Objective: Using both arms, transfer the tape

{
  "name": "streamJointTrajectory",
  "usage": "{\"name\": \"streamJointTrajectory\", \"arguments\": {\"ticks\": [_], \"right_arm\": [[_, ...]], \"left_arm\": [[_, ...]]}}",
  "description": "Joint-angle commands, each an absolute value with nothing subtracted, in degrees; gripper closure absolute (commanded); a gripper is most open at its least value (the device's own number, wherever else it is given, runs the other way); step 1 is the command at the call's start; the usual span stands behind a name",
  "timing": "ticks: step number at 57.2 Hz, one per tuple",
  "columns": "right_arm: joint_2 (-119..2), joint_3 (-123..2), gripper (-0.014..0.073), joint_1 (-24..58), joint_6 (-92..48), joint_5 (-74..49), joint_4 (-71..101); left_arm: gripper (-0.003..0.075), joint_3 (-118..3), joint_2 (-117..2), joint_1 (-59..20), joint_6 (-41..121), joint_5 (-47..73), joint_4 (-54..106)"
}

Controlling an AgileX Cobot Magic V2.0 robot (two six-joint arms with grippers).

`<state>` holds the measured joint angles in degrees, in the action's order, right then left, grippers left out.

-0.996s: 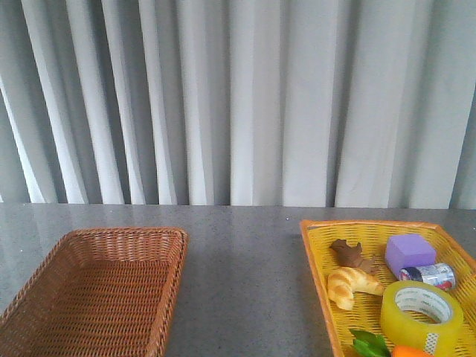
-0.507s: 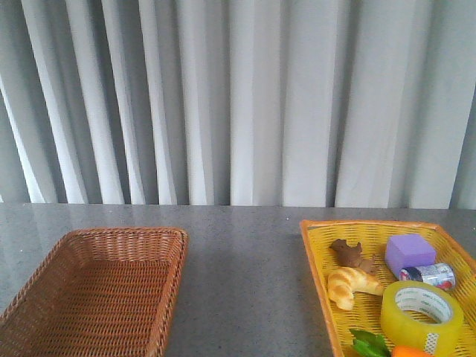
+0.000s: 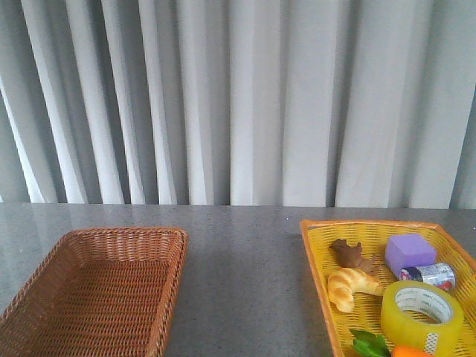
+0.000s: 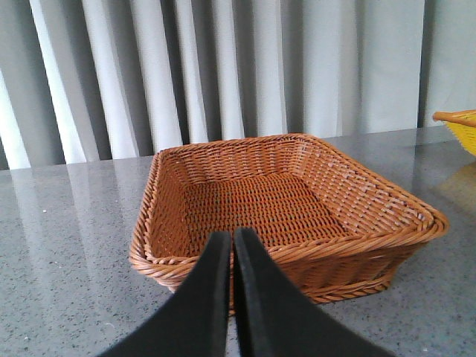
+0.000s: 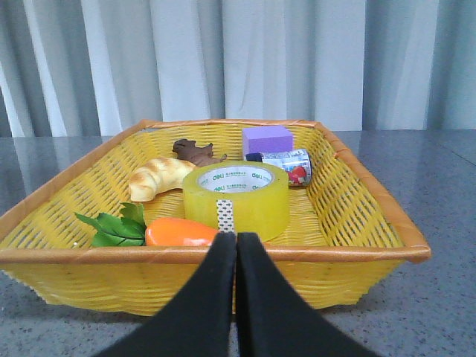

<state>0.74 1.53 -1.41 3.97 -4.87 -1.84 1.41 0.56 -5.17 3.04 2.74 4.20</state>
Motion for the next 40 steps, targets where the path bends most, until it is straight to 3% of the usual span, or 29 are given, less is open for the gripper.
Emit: {"name": "streamJointTrajectory", "arguments": {"ticks": [1, 13, 40], "right_arm": [[1.11, -0.71, 0.0598, -1.54, 4.01, 0.43, -0.36], [-3.22, -11.79, 0.0598, -1.54, 3.89, -2.91, 0.00], [-26.12, -38.65, 0.0598, -1.54, 3.65, -18.71, -5.46]], "left_arm": [[0.0726, -2.04, 1.43, -5.14, 0.00, -1.88, 4.85], [0.0726, -12.26, -1.91, -5.14, 0.00, 0.54, 4.85], [0.0726, -44.30, -32.54, -5.14, 0.85, 21.24, 4.79]]}}
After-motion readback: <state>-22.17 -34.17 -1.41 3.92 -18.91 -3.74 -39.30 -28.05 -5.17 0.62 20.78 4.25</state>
